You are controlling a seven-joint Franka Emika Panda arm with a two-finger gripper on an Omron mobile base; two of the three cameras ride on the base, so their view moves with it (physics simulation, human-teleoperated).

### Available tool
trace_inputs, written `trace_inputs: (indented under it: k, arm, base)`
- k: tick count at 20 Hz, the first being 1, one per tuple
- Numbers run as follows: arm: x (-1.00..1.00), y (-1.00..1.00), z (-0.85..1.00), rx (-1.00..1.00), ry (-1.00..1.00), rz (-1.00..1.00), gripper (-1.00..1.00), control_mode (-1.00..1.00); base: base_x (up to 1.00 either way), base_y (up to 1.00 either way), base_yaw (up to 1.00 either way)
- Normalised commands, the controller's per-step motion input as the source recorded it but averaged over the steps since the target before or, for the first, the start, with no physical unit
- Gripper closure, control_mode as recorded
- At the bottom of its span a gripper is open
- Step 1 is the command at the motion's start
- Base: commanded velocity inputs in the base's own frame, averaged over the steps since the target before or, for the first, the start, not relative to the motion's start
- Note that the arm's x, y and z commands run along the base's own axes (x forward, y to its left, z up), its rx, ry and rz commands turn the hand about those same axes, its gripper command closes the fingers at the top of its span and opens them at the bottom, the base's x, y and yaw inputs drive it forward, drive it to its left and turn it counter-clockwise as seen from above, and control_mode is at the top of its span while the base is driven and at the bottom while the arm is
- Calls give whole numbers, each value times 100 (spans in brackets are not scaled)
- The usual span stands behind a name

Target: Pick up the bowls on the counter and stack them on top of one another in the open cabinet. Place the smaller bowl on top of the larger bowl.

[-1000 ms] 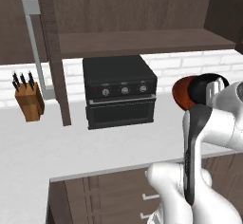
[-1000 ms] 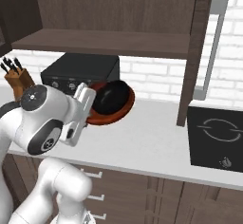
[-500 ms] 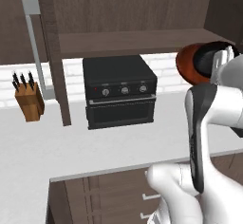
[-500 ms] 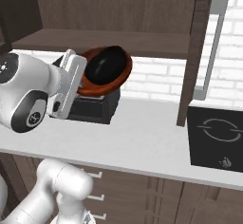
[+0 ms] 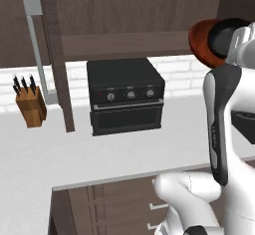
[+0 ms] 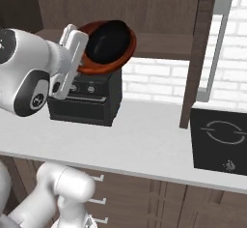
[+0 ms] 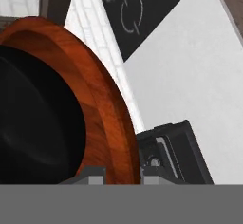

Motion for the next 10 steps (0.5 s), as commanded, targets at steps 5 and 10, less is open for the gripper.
trace_inputs:
  k: [5,10]
  arm:
    - [59,0,22,10,-1,8,100,-100]
    - [75,6,0,0,-4,10,100,-100]
  base:
    - [0,0,0]
    - [0,0,0]
